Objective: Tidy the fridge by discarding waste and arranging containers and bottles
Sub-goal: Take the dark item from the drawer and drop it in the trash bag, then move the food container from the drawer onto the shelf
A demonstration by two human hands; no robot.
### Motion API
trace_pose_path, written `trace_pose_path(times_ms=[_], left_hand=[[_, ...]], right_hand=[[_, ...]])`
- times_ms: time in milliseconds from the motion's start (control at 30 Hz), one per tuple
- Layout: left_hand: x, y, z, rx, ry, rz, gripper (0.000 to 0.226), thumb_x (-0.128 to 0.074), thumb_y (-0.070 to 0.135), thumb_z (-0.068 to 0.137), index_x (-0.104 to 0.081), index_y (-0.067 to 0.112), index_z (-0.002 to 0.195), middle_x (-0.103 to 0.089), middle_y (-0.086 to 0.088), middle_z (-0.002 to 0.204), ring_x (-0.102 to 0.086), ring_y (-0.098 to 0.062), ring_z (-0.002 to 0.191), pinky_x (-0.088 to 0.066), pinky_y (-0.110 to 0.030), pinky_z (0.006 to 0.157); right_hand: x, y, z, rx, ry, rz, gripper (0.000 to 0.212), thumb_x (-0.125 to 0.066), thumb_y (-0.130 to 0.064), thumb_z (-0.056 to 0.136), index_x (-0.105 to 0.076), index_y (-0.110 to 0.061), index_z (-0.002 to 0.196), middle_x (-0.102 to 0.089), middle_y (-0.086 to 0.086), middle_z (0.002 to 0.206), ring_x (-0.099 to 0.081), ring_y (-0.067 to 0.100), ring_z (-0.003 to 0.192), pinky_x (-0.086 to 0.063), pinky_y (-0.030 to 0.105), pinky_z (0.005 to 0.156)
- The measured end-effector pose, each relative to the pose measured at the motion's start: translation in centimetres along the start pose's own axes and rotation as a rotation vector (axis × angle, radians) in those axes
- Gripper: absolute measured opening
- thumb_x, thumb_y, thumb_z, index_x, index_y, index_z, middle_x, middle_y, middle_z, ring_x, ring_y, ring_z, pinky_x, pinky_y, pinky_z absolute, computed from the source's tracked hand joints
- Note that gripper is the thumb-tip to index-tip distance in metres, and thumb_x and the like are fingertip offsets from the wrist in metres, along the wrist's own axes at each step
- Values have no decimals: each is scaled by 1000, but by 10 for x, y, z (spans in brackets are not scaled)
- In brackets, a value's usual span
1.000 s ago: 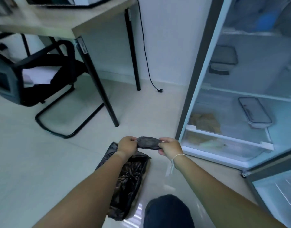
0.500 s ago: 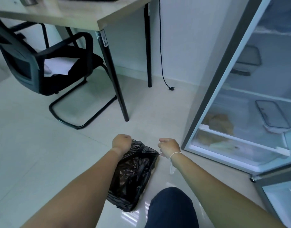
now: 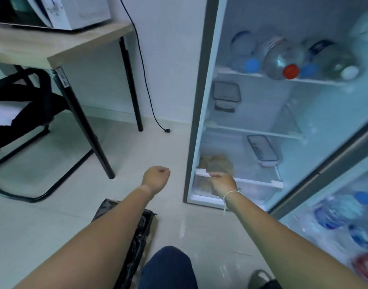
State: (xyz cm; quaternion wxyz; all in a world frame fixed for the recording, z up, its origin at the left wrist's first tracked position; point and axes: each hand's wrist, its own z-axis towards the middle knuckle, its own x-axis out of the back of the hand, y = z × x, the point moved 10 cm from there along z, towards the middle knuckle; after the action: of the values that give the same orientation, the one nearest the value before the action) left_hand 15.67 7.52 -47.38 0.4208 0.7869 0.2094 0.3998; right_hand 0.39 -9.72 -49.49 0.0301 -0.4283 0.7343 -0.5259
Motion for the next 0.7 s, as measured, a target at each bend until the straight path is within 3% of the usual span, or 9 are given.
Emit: trace_pose_path(times_ms=[100, 200, 300, 500, 600, 700], left_hand=[[-47, 31, 1, -54, -68, 8, 13, -46, 16, 90, -46, 18, 77, -46, -8, 87, -41, -19, 79, -37, -29, 72], [-94, 58, 4, -91, -127, 14, 11, -48, 14, 88, -48, 16, 77, -47, -9, 83, -41, -21, 76, -37, -29, 69], [-134, 77, 13, -122, -163, 22, 11, -49, 15, 88, -49, 15, 77, -48, -11, 81, -42, -21, 75, -38, -28, 70], [-210, 98, 53, -89, -208, 5, 20, -48, 14, 90, -57, 17, 72, -51, -11, 70, -46, -22, 70, -42, -29, 70], [-253, 103, 85, -41, -245, -34, 31, -50, 13, 90, -55, 21, 60, -46, -7, 60, -42, -21, 59, -38, -31, 66], [-287, 110, 116, -36, -256, -43, 33, -51, 16, 90, -51, 20, 57, -50, -10, 71, -47, -21, 72, -39, -31, 73]], right_hand=[[49, 20, 12, -26, 59, 82, 32, -53, -7, 83, -68, -8, 112, -57, 6, 89, -53, 25, 81, -51, 44, 96], [95, 42, 26, -49, 131, 112, 25, -54, -6, 81, -69, -1, 102, -57, 9, 84, -52, 25, 79, -51, 46, 91], [127, 61, 41, -76, 170, 160, 21, -55, -7, 81, -69, -7, 98, -57, 9, 84, -52, 25, 80, -49, 47, 93], [169, 92, 88, -104, 194, 276, 35, -58, -15, 82, -64, -7, 116, -57, 4, 98, -56, 24, 95, -45, 43, 105], [183, 107, 123, -113, 206, 324, 37, -60, -18, 83, -62, -7, 119, -57, 5, 102, -58, 32, 114, -44, 44, 106], [189, 116, 156, -106, 208, 321, 43, -59, -19, 85, -58, -7, 126, -55, 6, 103, -57, 30, 110, -42, 45, 107]])
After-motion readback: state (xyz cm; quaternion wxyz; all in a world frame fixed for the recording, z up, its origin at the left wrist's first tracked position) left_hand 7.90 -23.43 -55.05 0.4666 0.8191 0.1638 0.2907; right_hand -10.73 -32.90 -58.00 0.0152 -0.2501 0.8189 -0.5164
